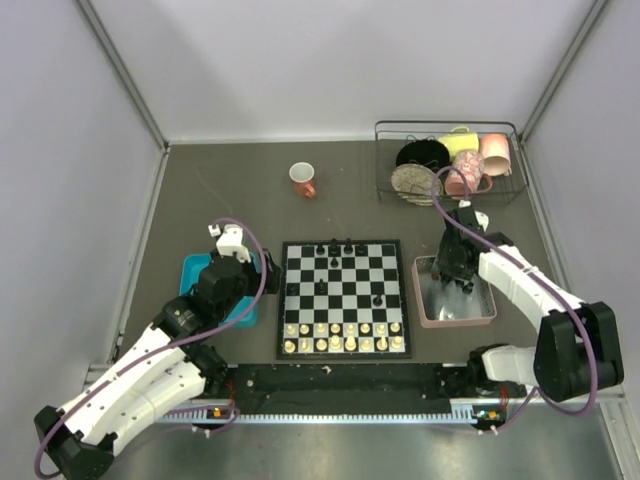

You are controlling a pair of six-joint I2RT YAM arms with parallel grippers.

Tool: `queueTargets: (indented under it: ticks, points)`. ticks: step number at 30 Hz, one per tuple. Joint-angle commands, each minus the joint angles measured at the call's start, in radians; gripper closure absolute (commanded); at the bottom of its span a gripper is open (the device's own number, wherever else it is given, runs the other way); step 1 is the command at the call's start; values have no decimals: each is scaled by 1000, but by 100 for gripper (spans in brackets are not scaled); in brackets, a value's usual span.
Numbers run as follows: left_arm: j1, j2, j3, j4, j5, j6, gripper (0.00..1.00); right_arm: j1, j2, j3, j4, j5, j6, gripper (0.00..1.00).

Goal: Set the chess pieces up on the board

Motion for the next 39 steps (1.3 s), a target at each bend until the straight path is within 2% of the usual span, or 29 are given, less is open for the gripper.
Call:
queueTargets:
  ticks: [1,17,30,39]
  points:
    - [-1,8,21,18,13,1,14,-25,13,-15,45,-3,-21,56]
    - [-3,11,12,24,11,0,14,-57,98,-18,122,-6,-56,65]
    - [-3,3,6,22,10,0,15,-60,104,-23,142,-22,-57,88]
    - [-3,-3,10,32,22,1,14,-60,46,-23,107,-32,-56,93]
